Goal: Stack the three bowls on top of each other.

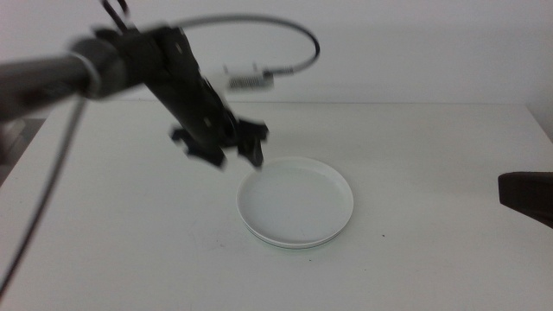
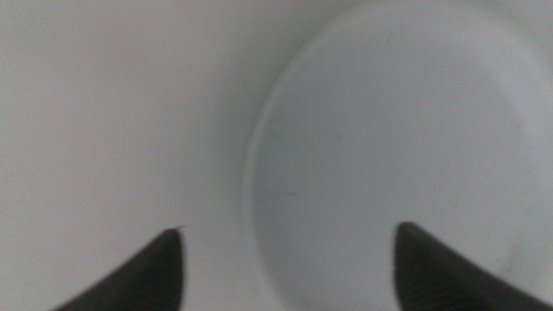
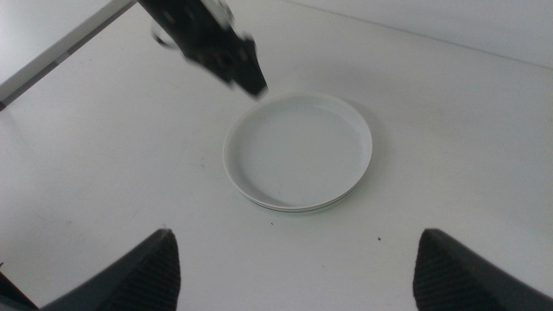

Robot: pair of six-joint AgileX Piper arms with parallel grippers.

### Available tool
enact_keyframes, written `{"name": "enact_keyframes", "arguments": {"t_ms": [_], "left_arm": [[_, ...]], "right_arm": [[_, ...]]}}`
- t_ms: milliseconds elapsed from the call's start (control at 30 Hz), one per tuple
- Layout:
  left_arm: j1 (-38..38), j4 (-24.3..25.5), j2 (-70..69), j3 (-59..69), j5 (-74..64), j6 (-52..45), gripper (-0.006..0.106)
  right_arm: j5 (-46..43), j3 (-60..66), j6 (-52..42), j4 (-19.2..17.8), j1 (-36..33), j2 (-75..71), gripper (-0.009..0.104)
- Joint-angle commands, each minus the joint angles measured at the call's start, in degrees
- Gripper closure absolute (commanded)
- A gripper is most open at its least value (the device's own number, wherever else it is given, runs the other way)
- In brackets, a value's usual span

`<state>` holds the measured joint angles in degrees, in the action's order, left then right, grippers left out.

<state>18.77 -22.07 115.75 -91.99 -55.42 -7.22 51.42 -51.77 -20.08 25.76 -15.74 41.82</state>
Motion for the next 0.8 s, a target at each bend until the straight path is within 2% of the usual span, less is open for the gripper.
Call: {"name": "enact_keyframes", "arguments": {"t_ms": [0, 33, 200, 267, 433, 533, 767], "left_arm": [[0.11, 5.47, -7.18, -0.36, -0.2, 2.29, 0.014], [0.11, 8.42, -10.82, 0.04, 0.09, 4.0, 0.007], [0.11, 29.97, -33.28, 9.92, 5.84, 16.24, 0.007], [0.11, 36.29, -43.66, 16.61, 10.32, 18.17, 0.007], [0.11, 42.98, -66.24, 30.93, 17.89, 26.09, 0.007], [0.11, 45.15, -69.66, 33.01, 16.54, 28.5, 0.007], [0.11, 44.65, -69.76, 33.01, 16.95, 28.38, 0.007]], "right_arm": [[-0.43, 0.2, -0.42, 0.21, 0.34, 0.15, 0.016], [-0.43, 0.2, -0.42, 0.21, 0.34, 0.15, 0.016], [-0.43, 0.2, -0.42, 0.21, 0.34, 0.15, 0.016], [-0.43, 0.2, -0.42, 0.21, 0.34, 0.15, 0.016], [-0.43, 0.2, -0.42, 0.21, 0.34, 0.15, 0.016], [-0.43, 0.2, -0.42, 0.21, 0.34, 0.15, 0.016], [-0.43, 0.2, -0.42, 0.21, 0.34, 0.15, 0.016]]}}
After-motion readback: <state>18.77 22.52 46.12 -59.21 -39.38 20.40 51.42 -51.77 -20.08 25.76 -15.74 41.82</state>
